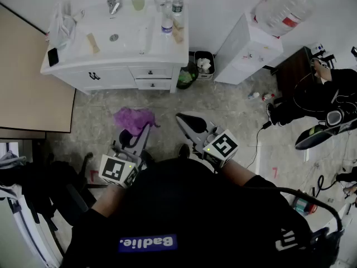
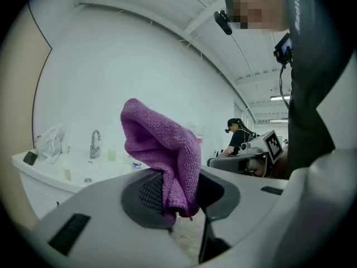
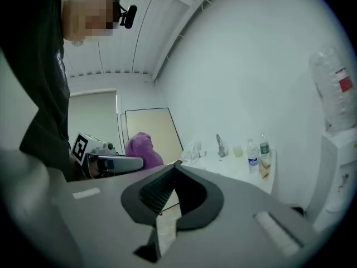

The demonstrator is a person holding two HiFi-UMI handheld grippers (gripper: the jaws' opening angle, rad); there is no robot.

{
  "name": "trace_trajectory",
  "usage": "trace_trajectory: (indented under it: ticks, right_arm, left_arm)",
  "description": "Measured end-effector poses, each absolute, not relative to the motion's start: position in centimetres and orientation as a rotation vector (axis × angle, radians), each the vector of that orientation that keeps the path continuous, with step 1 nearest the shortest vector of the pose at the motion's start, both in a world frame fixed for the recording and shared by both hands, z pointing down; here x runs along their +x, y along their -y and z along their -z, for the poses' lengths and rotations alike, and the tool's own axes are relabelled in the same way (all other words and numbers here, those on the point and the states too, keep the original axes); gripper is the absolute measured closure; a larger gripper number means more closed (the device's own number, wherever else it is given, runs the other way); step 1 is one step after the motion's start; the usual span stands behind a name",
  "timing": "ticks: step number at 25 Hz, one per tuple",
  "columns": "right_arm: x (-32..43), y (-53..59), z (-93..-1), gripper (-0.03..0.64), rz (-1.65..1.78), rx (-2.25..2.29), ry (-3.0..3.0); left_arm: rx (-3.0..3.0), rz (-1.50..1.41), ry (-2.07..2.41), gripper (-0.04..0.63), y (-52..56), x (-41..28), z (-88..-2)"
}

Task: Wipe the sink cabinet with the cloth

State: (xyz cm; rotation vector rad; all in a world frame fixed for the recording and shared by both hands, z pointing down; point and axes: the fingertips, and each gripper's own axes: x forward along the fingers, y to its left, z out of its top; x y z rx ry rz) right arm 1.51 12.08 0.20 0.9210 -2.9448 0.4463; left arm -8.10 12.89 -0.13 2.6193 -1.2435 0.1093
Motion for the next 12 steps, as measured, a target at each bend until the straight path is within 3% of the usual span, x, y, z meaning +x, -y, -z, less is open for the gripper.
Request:
trace_trajectory:
  ticks: [12]
  right_arm:
    - [1.91, -12.50, -0.42, 0.615, -0.469, 0.878, 2.970]
  left_arm:
    - [2.596, -0.095, 1.298, 0.488, -13.22, -7.53, -0.21]
